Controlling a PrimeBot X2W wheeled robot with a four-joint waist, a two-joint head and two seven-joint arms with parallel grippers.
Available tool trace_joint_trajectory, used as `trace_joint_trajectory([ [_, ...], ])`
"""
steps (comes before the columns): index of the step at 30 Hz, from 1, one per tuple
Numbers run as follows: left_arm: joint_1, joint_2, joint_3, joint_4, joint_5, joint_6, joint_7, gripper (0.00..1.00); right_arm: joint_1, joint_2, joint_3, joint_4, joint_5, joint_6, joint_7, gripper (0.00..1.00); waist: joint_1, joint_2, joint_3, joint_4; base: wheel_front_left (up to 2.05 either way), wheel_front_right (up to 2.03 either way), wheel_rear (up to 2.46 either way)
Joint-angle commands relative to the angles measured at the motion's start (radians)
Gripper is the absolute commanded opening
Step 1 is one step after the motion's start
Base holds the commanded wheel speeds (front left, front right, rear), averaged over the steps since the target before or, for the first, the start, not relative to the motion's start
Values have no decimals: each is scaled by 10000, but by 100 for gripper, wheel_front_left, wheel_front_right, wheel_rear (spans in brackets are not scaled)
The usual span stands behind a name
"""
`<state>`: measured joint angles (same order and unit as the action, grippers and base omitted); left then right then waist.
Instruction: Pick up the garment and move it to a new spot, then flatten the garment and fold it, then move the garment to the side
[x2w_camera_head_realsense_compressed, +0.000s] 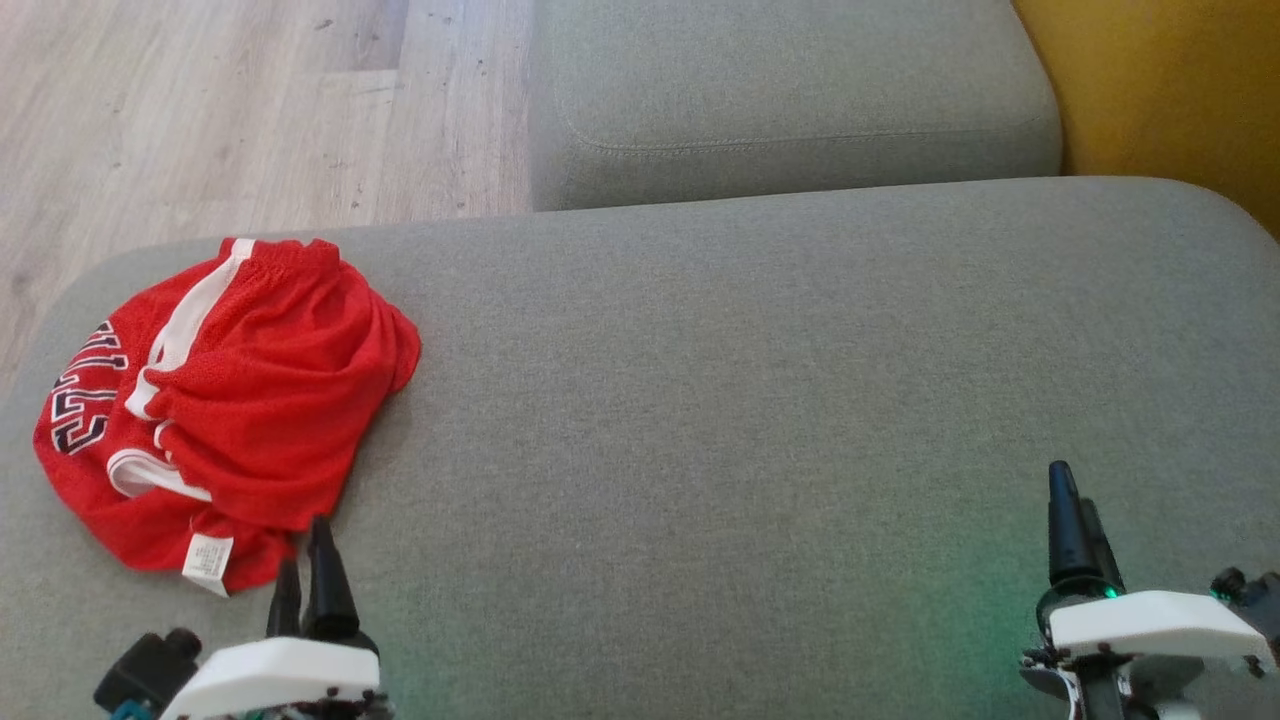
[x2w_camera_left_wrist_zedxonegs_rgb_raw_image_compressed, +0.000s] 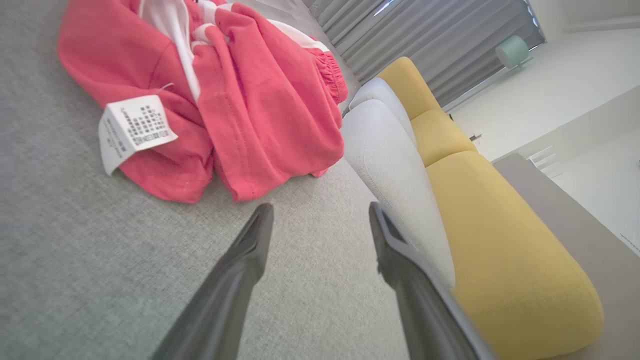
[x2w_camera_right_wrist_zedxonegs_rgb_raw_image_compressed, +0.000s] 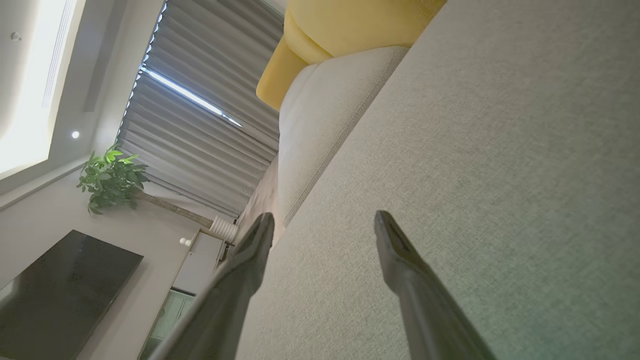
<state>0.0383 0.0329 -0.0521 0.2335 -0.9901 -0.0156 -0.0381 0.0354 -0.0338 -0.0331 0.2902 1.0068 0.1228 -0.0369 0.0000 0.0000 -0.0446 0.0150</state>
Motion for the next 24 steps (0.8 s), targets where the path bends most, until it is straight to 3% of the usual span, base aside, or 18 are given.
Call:
trace_joint_trajectory([
  [1,-202,105,30,-374,389,128,-141,100,-191,-97,165,-424,-394,34,-166,100,0,0,-17,-2,0,0,0],
  [12,-155,115,-249,-426,1613,182,-467,100,-151,-108,342,-540,-1692,41,-490,100,0,0,-101,29,0,0,0],
  [24,-78,127,-480,-510,3217,548,-823,100,-113,-119,586,-801,-3342,49,-844,100,0,0,-193,75,0,0,0],
])
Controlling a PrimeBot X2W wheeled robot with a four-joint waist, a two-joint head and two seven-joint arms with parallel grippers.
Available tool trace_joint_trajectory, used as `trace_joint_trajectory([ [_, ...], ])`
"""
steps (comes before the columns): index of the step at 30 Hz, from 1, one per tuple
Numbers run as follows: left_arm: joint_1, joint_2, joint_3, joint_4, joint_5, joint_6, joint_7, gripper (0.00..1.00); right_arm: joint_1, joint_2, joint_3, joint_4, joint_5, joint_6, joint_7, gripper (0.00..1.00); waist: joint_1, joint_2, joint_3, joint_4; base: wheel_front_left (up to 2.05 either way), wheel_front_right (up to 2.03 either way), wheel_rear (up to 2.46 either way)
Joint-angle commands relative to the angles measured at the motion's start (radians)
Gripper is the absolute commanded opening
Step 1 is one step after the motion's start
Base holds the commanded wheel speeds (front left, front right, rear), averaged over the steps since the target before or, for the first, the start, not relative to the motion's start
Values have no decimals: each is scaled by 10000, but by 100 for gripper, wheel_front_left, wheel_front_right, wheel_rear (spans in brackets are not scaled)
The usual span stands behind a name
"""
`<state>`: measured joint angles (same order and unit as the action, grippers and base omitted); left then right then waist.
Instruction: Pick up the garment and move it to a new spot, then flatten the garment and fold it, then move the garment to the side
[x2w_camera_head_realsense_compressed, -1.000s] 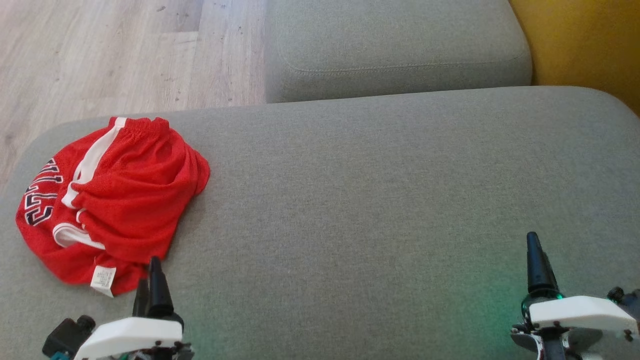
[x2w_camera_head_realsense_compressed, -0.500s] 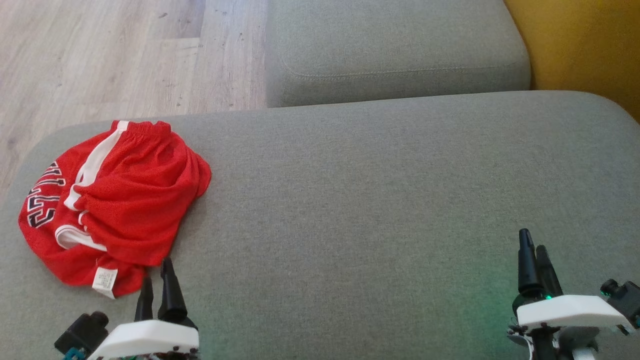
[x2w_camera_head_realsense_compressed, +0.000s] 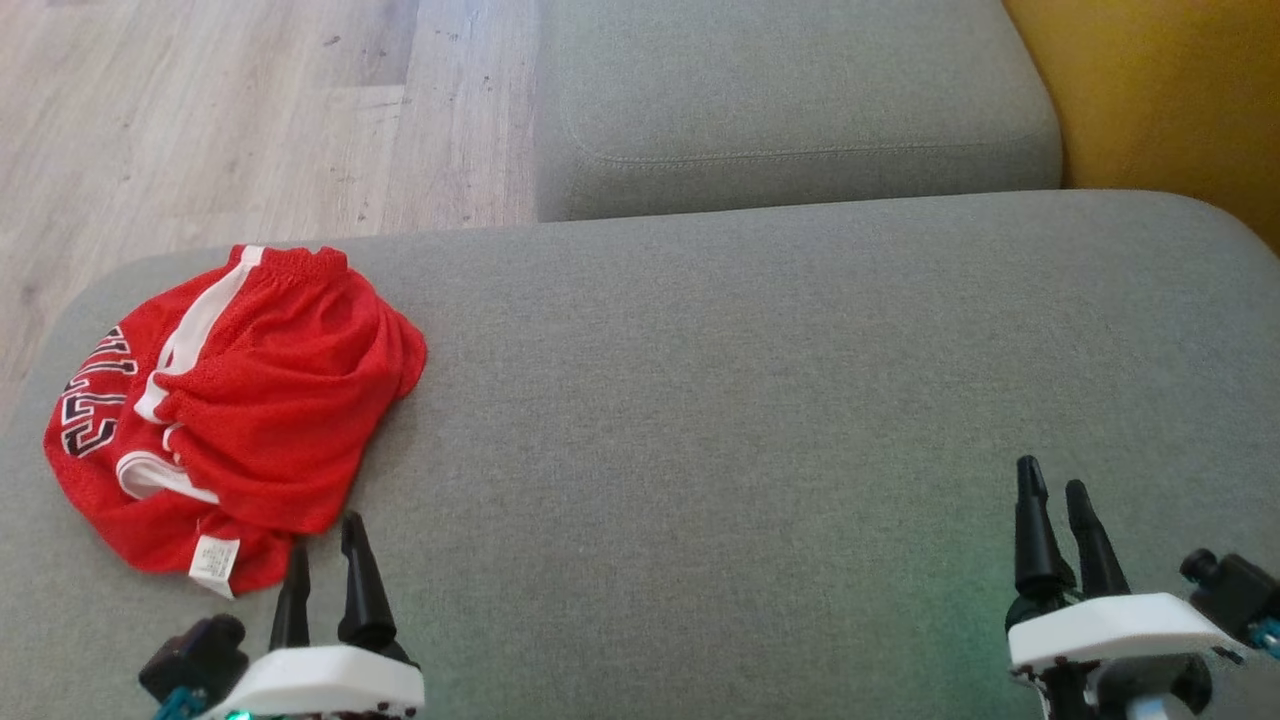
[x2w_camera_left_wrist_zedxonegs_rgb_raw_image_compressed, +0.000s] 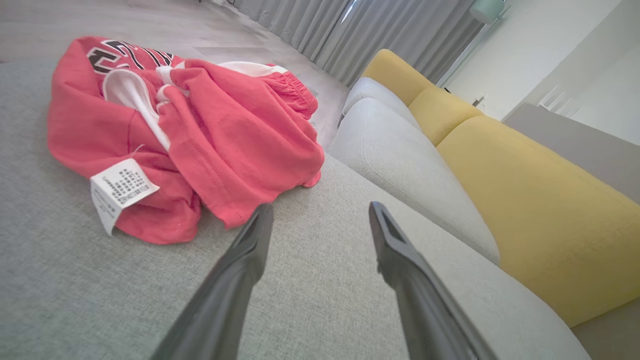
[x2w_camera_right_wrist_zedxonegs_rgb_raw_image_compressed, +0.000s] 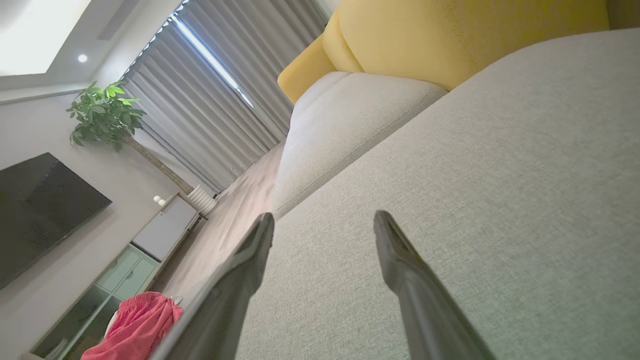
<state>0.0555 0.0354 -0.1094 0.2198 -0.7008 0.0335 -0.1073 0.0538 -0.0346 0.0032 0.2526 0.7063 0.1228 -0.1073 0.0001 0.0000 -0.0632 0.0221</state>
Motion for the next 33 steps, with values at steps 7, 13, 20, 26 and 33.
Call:
trace_joint_trajectory([
  [7,-254,109,-48,-426,1252,211,-339,100,-257,-118,349,-591,-1296,53,-347,100,-1,0,-50,37,0,0,0],
  [13,-238,115,-207,-494,2098,274,-516,100,-241,-124,458,-697,-2116,57,-523,100,-1,0,-81,60,0,0,0],
  [20,-246,122,-405,-576,3043,388,-724,100,-169,-130,546,-722,-3136,61,-730,100,-1,0,-125,137,0,0,0],
  [26,-242,127,-528,-584,3848,567,-902,100,-137,-136,668,-706,-3951,65,-907,100,-1,0,-154,177,0,0,0],
  [33,-212,134,-620,-297,4427,490,-1110,100,-63,-142,759,-591,-4863,70,-1113,100,-1,0,-221,193,0,0,0],
])
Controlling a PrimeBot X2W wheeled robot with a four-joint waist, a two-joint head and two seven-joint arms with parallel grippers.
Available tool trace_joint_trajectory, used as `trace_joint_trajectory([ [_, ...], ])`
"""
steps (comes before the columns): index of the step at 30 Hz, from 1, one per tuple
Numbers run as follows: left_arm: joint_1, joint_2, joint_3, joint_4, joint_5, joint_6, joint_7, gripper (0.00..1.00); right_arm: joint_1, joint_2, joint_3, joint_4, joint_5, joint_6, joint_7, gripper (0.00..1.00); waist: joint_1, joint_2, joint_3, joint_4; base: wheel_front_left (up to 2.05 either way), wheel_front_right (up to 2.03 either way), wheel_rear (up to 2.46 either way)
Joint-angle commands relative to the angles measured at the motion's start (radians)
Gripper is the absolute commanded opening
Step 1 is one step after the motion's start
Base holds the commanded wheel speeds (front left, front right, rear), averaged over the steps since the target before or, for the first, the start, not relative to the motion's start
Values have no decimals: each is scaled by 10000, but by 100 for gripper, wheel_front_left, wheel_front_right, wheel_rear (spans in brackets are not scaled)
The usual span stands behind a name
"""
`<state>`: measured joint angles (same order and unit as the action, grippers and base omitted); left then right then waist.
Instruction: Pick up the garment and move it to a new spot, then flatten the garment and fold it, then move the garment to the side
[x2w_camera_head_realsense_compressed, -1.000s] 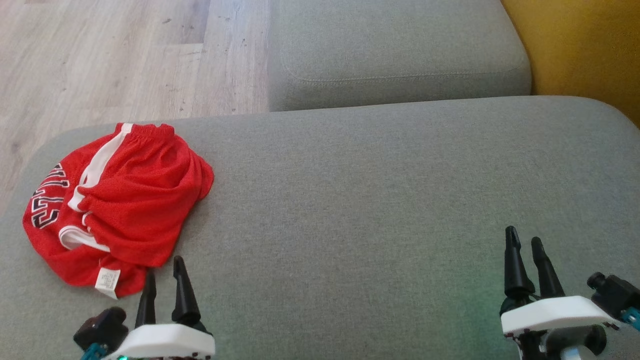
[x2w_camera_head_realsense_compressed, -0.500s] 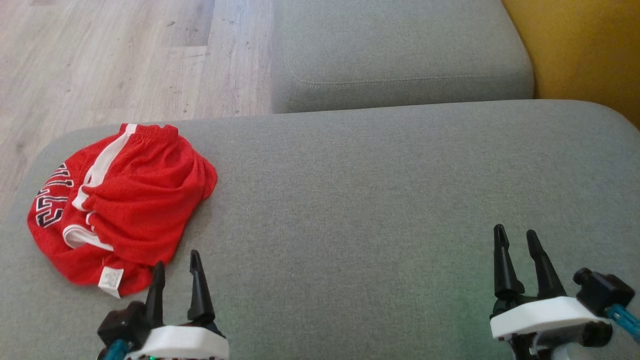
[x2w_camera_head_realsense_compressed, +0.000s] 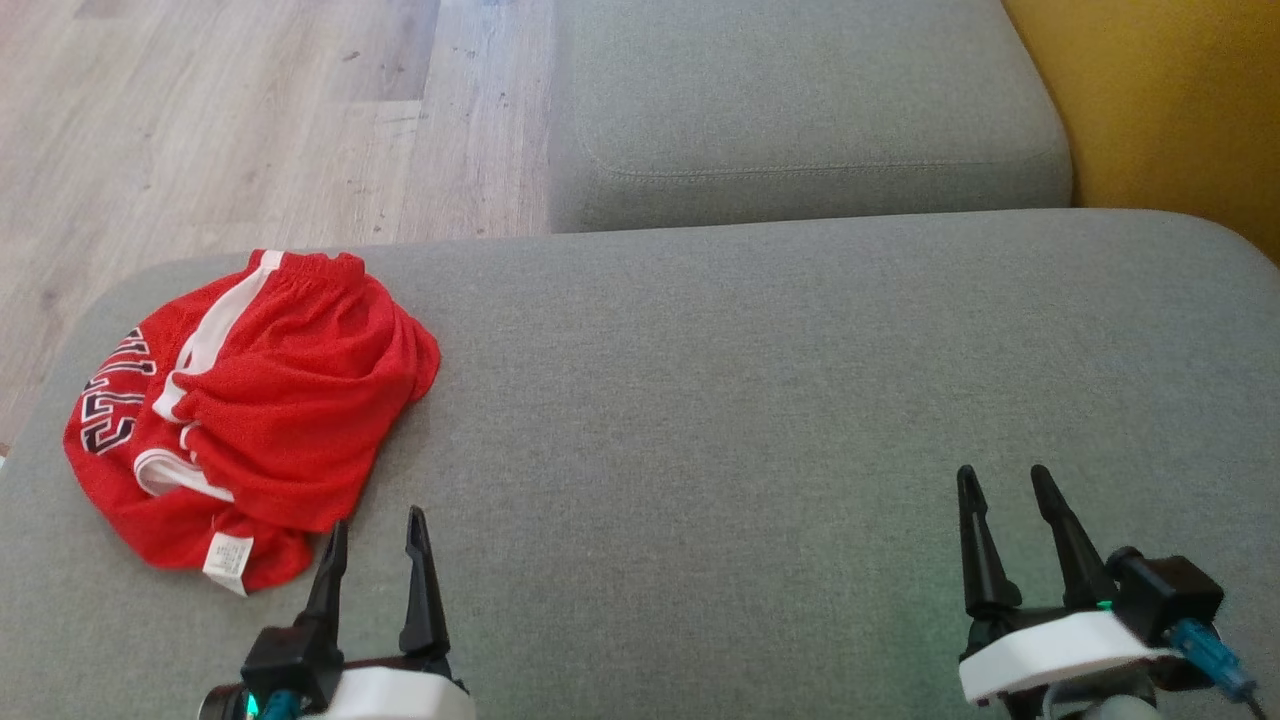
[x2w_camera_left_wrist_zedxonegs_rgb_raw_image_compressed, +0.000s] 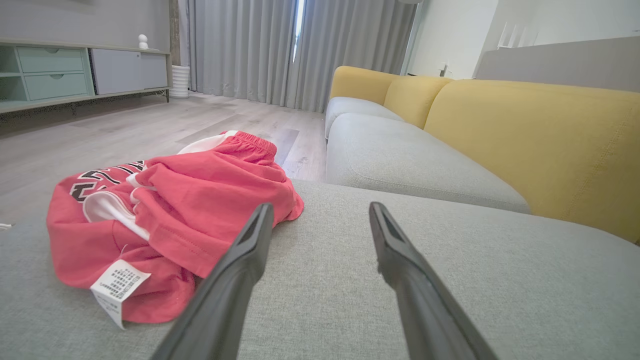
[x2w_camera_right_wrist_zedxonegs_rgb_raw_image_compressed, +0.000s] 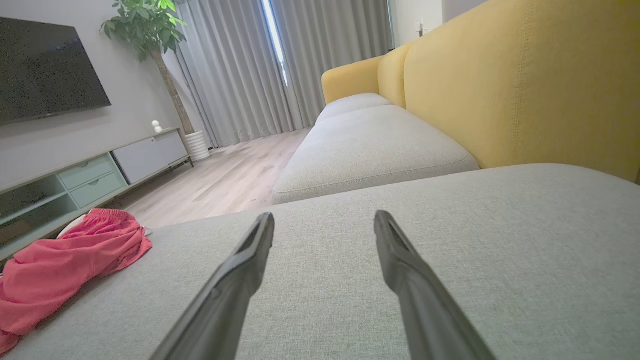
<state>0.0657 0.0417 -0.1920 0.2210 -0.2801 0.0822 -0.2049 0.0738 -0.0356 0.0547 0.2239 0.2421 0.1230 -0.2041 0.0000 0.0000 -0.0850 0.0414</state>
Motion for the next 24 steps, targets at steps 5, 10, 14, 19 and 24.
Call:
trace_joint_trajectory([
  [5,-291,76,178,-66,302,-71,-283,100,-206,-137,272,-102,-772,71,-293,100,0,0,-69,4,0,0,0],
  [10,-302,81,161,54,739,-24,-431,100,-186,-142,312,127,-1272,74,-439,100,0,0,-116,17,0,0,0],
  [14,-307,84,135,102,1085,17,-520,100,-185,-145,355,220,-1575,76,-528,100,0,0,-137,31,0,0,0],
  [19,-318,85,116,104,1268,13,-569,100,-187,-147,444,472,-1686,77,-577,100,0,0,-140,48,0,0,0],
  [24,-295,85,133,100,1275,-12,-569,100,-200,-147,456,566,-1631,77,-577,100,0,0,-131,59,0,0,0],
])
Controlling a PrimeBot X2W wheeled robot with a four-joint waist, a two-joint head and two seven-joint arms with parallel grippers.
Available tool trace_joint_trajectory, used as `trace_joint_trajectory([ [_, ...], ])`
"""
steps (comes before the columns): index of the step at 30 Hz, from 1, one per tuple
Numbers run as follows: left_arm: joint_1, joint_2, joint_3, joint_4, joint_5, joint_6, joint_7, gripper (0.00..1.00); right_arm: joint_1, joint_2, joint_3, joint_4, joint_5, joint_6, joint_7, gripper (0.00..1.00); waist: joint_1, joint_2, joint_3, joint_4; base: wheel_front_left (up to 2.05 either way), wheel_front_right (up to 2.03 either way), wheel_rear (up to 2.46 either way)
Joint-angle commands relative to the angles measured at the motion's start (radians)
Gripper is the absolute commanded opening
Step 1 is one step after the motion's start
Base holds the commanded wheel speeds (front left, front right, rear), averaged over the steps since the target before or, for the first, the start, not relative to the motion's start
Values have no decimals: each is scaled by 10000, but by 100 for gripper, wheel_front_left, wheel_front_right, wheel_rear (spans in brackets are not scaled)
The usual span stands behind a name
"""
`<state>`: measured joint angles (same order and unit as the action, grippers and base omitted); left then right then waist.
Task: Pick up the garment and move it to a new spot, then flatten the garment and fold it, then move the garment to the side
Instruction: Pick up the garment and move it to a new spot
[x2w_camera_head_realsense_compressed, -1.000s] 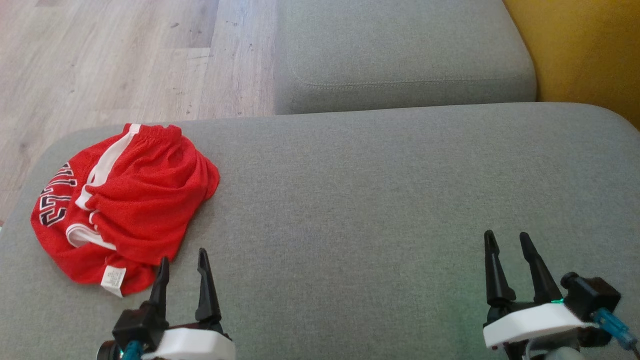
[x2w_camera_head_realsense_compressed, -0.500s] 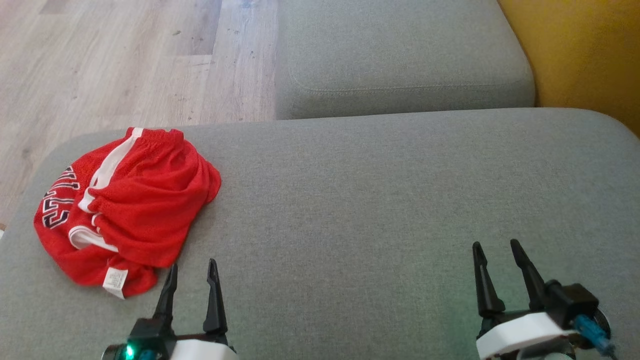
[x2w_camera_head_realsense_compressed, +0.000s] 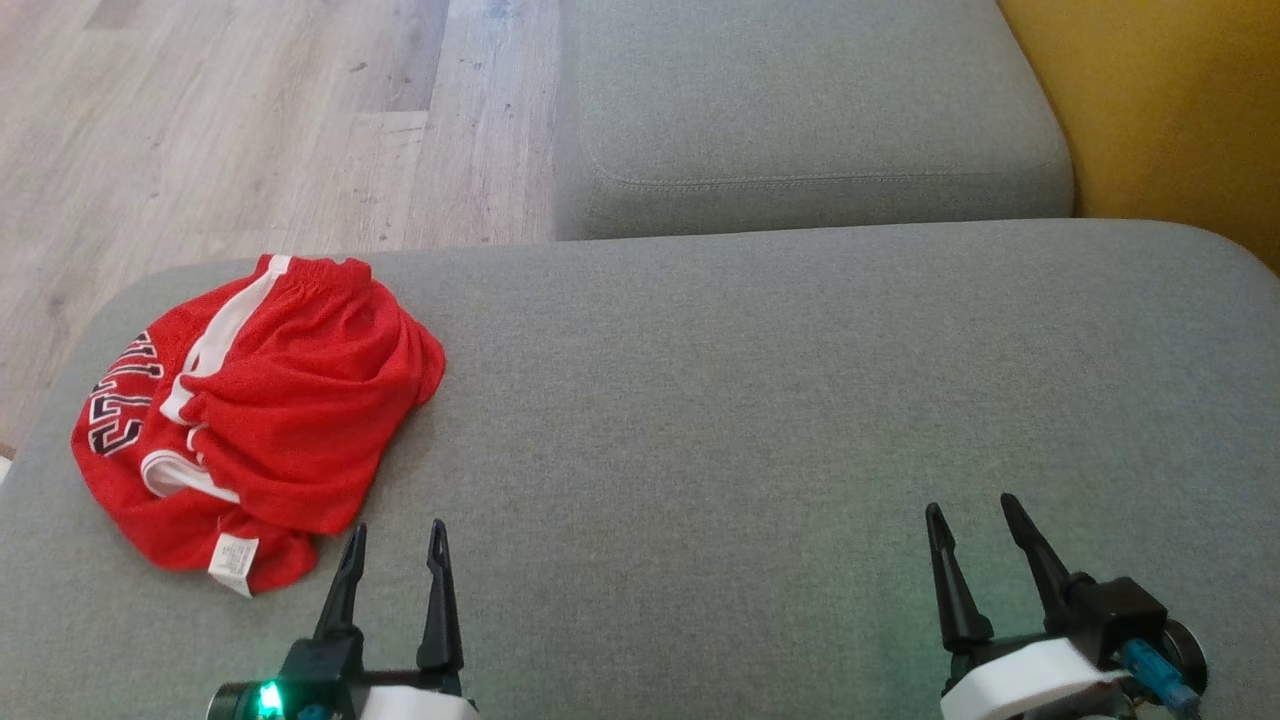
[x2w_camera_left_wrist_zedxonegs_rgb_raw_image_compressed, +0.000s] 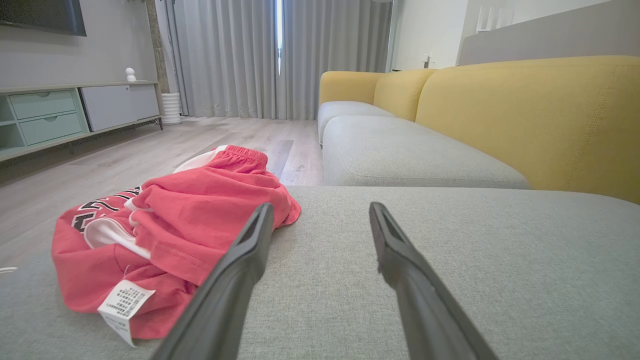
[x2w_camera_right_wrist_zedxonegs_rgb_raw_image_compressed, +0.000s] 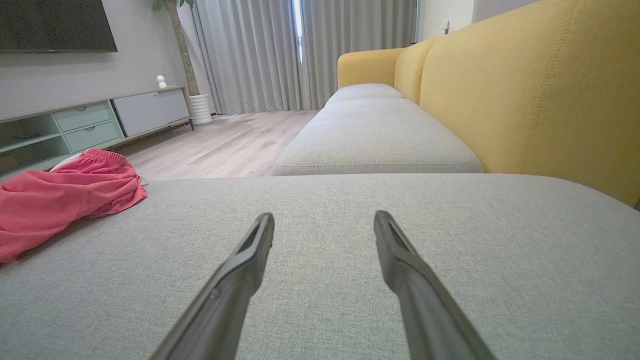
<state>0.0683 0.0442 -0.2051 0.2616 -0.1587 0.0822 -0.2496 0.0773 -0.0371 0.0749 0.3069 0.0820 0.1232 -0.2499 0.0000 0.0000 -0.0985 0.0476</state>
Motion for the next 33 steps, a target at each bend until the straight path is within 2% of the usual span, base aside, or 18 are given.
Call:
trace_joint_trajectory([
  [1,-312,60,275,-298,54,-13,-122,100,-244,-131,261,-268,-10,75,-118,100,0,0,11,-8,0,0,0],
  [7,-297,60,268,-219,36,-42,-122,100,-228,-131,207,-369,5,75,-118,100,0,0,41,28,0,0,0],
  [12,-407,60,199,-94,210,-26,-122,100,-153,-131,86,-477,-1,75,-118,100,0,0,96,458,0,0,0],
  [17,-522,60,284,-43,408,3,-122,100,-117,-131,114,-564,52,75,-118,100,0,0,235,1433,0,0,0],
  [27,-506,60,713,-182,575,102,-122,100,-398,-131,363,-652,-63,75,-118,100,0,0,756,3848,0,0,0],
  [30,-480,60,807,-302,562,189,-122,100,-522,-131,360,-667,-158,75,-118,100,0,0,924,4341,0,0,0],
  [33,-462,60,916,-408,593,253,-122,100,-605,-131,392,-643,-222,75,-118,100,0,0,1040,4508,0,0,0],
])
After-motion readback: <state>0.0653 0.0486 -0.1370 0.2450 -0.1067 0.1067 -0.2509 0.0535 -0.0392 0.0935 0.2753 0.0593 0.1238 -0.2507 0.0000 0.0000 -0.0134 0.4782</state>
